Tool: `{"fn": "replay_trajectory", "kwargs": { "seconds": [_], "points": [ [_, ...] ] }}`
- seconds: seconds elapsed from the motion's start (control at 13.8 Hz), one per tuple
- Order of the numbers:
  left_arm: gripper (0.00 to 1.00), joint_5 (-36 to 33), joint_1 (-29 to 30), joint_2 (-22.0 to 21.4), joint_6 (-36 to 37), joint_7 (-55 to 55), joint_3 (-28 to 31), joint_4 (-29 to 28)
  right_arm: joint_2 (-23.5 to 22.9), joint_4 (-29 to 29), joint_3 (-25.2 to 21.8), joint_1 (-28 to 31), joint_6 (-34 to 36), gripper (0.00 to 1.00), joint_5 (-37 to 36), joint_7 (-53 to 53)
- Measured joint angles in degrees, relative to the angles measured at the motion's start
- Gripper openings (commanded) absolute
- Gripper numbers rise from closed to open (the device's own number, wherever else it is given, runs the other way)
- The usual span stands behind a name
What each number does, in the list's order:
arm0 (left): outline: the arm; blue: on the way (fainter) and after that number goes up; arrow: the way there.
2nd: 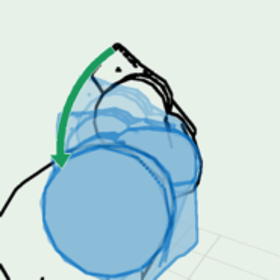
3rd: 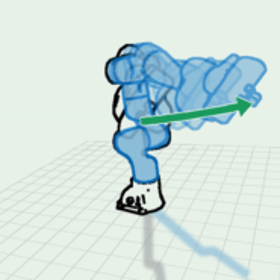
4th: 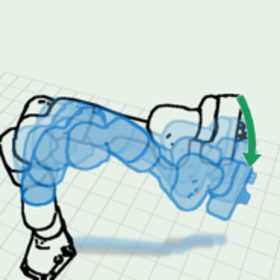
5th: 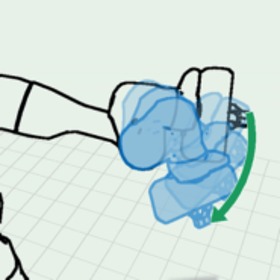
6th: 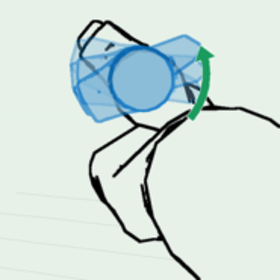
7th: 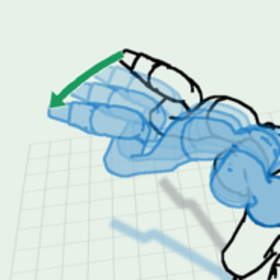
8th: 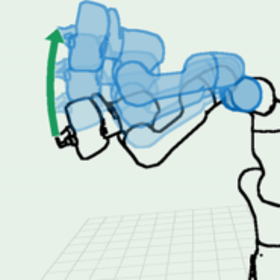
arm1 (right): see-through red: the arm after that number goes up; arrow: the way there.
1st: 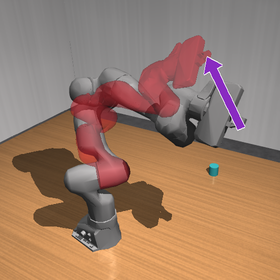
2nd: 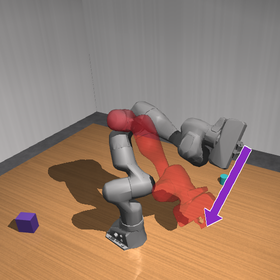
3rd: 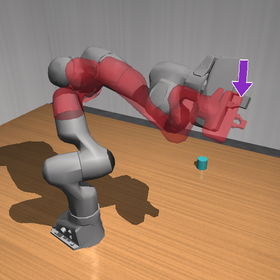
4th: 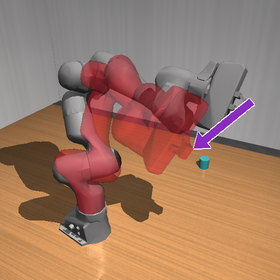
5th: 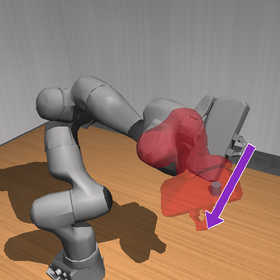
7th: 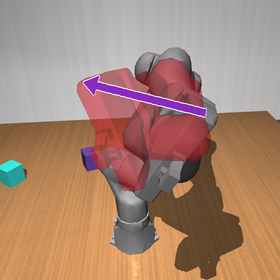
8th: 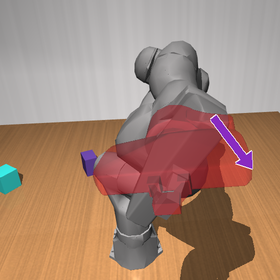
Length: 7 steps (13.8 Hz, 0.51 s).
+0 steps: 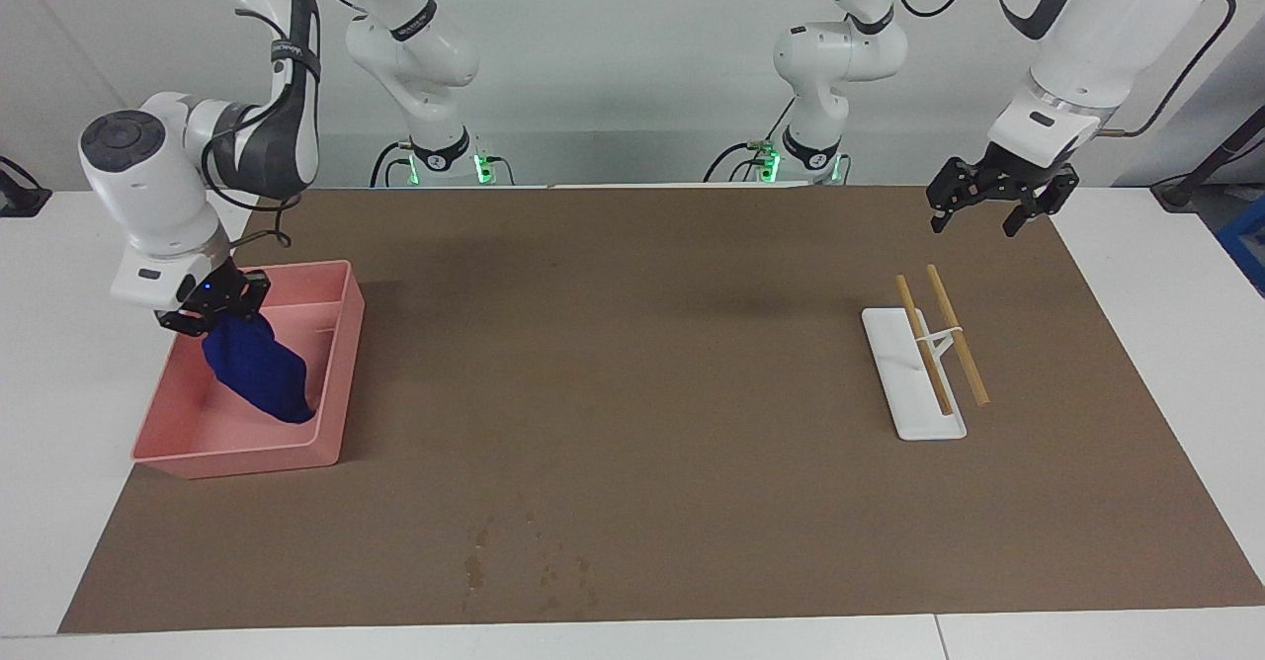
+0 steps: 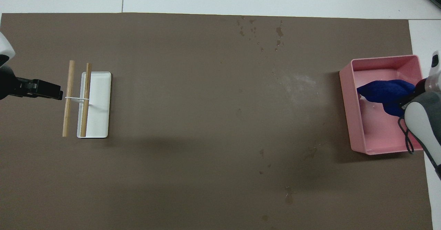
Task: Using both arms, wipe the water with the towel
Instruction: 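Lower the towel into the pink bin and open the right gripper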
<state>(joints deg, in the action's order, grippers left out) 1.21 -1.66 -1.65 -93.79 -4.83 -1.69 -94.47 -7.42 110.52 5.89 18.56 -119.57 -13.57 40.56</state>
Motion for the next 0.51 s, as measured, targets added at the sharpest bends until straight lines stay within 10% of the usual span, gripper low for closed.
{"fn": "replay_trajectory", "kwargs": {
  "seconds": [0.51],
  "points": [
    [1.0,0.0,0.0,0.0,0.0,0.0,0.0,0.0,2.0,-3.0,0.9,-0.2,3.5,1.0,5.2,-2.1]
  ]
}}
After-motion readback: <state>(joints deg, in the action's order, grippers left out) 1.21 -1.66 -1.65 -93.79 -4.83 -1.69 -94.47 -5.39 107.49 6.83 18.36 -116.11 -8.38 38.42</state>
